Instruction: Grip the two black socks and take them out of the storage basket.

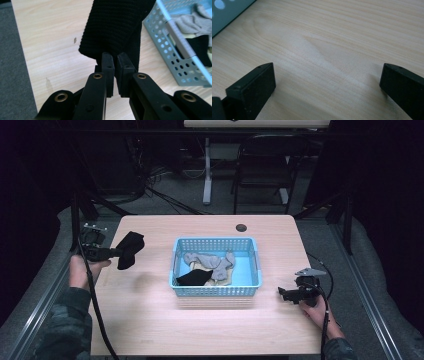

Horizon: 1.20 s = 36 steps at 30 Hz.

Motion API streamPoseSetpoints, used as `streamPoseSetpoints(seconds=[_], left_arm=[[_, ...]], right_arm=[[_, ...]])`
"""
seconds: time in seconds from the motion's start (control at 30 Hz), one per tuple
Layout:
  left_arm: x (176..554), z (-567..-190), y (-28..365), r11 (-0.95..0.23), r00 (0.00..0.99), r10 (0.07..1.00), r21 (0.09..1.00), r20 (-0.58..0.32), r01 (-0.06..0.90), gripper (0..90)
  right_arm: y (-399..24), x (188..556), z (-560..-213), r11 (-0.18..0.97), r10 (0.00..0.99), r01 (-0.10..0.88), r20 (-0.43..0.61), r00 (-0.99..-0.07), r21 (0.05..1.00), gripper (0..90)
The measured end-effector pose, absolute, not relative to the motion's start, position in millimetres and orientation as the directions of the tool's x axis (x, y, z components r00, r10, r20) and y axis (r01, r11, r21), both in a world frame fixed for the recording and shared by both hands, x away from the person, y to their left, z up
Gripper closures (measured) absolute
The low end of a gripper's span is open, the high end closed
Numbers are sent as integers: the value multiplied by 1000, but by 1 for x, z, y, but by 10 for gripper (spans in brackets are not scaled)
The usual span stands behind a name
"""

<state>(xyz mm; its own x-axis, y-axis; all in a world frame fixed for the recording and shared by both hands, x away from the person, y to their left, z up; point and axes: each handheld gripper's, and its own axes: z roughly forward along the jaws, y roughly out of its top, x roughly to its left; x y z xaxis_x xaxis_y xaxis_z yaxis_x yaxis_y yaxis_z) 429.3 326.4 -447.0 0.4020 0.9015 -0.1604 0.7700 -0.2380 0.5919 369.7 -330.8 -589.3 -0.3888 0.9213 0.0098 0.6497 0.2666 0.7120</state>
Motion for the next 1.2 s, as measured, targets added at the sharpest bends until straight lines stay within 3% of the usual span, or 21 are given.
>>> streamPoseSetpoints(seconds=[0.7,1.2], left_arm=[[439,-515,328,-201,313,938,501,-149,842,855],[448,-548,327,-169,284,938,454,-198,875,834]], right_arm=[[-331,370,-589,265,922,649,10,-388,713,0],[-331,370,-589,266,922,649,10,-388,713,0]])
